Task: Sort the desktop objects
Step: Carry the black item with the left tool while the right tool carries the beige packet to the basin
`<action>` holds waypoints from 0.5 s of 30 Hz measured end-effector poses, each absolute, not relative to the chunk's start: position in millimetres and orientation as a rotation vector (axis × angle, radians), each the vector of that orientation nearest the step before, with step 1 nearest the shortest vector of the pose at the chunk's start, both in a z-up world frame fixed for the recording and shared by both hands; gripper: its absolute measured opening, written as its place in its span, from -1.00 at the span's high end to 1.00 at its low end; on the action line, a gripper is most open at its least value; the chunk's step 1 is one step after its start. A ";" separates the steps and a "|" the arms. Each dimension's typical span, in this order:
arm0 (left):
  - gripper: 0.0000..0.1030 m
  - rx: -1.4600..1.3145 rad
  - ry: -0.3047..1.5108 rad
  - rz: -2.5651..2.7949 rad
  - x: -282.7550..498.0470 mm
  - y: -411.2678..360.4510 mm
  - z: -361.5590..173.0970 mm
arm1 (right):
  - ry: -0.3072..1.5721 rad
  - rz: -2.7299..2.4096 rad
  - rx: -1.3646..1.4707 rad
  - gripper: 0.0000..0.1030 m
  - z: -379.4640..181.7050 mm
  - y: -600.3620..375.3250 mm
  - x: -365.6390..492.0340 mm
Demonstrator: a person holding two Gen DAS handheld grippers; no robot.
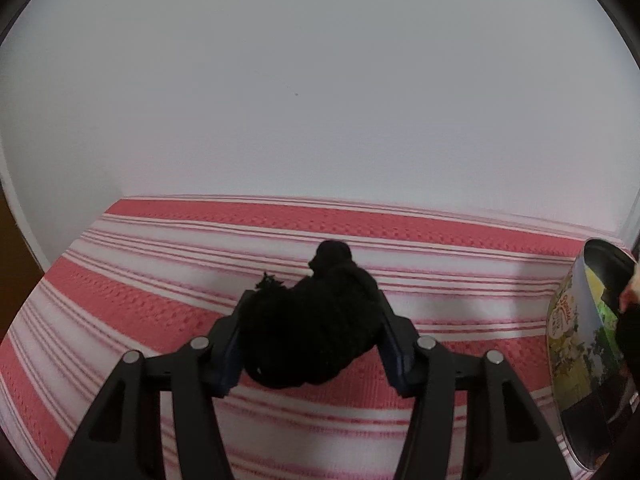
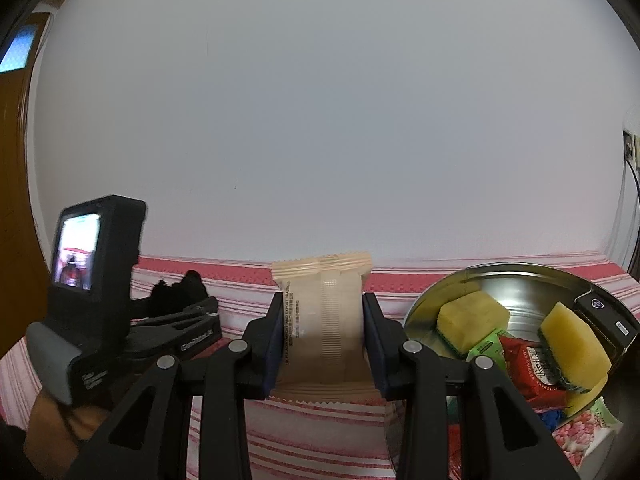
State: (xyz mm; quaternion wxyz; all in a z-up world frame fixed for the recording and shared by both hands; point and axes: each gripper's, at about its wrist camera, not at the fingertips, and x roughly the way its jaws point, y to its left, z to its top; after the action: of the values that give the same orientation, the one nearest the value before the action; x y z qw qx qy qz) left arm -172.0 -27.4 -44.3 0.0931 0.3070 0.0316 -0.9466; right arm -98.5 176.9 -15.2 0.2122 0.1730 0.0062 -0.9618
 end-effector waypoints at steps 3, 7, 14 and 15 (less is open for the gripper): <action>-0.08 0.879 0.113 -2.814 -165.0 -27.9 -45.7 | 0.033 -2.675 0.475 0.23 -16.4 175.5 -97.5; -0.08 0.852 0.104 -2.830 -156.3 -20.5 -43.5 | 0.061 -2.681 0.450 0.23 -15.2 173.1 -91.2; -0.08 0.819 0.092 -2.848 -143.2 -15.2 -42.1 | 0.078 -2.696 0.463 0.23 -19.9 178.2 -91.3; -0.08 0.818 0.098 -2.849 -141.6 -15.2 -42.0 | 0.080 -2.698 0.466 0.23 -20.1 179.3 -90.5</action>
State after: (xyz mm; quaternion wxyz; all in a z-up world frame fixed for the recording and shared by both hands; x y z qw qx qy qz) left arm -141.6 -15.2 -42.0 0.0880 0.2747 0.0328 -0.9569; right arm -90.5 179.3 -20.1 0.1998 0.1665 0.0286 -0.9652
